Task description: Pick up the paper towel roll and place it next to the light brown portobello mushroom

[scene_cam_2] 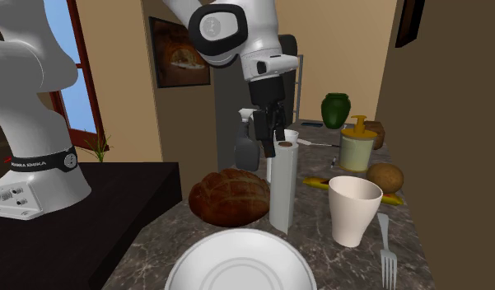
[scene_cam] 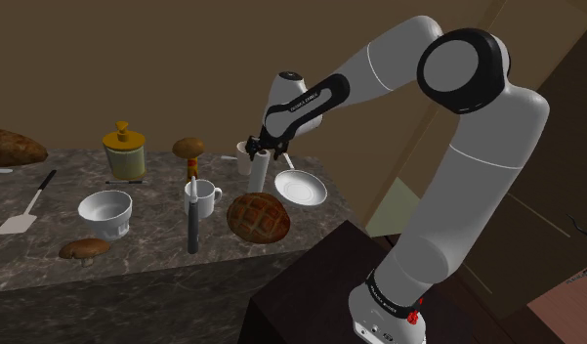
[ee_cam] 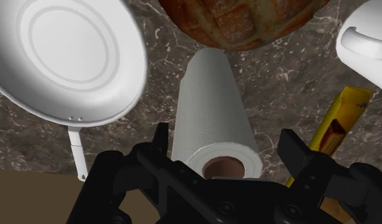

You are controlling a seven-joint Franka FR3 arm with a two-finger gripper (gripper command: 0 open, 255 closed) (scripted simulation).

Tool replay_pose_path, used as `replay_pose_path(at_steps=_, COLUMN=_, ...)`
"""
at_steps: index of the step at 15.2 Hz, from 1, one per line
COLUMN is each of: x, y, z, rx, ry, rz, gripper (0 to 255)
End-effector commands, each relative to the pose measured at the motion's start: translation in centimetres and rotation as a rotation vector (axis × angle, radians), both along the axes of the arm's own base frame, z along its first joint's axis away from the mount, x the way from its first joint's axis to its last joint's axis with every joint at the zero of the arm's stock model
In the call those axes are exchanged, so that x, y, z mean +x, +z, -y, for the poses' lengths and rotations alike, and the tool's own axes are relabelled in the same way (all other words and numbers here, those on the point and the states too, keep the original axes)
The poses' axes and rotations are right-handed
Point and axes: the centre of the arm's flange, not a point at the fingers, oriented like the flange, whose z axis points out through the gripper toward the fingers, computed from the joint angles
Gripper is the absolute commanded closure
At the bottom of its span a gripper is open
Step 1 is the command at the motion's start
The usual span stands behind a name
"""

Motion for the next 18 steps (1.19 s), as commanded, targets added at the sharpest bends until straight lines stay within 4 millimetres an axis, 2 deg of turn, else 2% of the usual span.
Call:
replay_pose_path(at_steps=1, x=0.0, y=0.0, z=0.0, rx=0.0, ry=0.0, rz=0.0, gripper=0)
replay_pose_path(at_steps=3, x=0.0, y=0.0, z=0.0, rx=0.0, ry=0.0, rz=0.0, gripper=0)
replay_pose_path(at_steps=4, x=0.0, y=0.0, z=0.0, rx=0.0, ry=0.0, rz=0.0, gripper=255)
replay_pose_path(at_steps=13, x=0.0, y=0.0, z=0.0, rx=0.0, ry=0.0, rz=0.0, gripper=255)
replay_pose_path(at_steps=18, x=0.0, y=2.6, z=0.0, rx=0.0, ry=0.0, rz=0.0, gripper=255)
